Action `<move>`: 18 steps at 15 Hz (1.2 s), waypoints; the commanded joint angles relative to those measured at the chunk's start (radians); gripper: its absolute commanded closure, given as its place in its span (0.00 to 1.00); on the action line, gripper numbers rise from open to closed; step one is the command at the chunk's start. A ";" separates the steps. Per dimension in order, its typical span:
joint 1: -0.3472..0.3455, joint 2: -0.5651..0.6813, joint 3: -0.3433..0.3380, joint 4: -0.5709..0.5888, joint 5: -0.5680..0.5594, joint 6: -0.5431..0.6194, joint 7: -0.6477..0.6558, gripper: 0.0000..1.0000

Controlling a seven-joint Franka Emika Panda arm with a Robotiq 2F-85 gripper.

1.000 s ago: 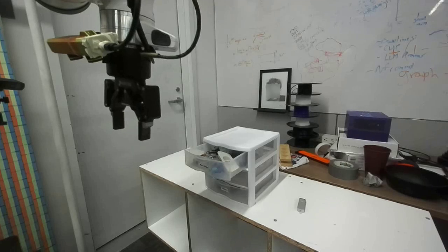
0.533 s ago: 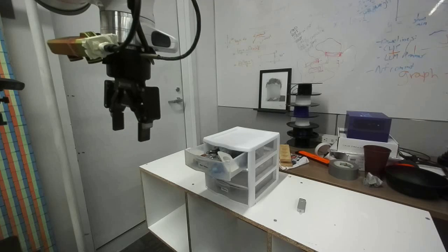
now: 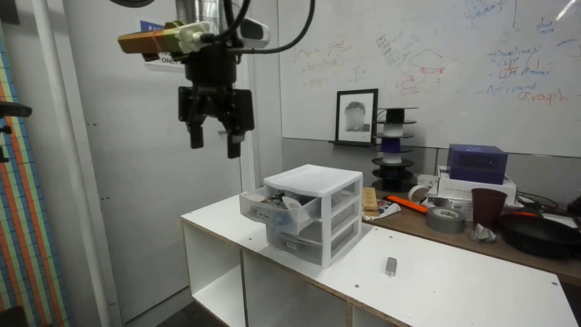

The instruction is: Put the grey object inside the drawer then close the drawer.

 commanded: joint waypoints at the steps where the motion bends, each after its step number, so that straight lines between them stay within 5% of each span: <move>1: -0.036 0.190 -0.035 0.196 0.076 0.036 0.001 0.00; 10: -0.205 0.606 -0.053 0.588 0.133 0.050 -0.035 0.00; 18: -0.313 0.911 0.037 0.848 0.126 0.081 -0.121 0.00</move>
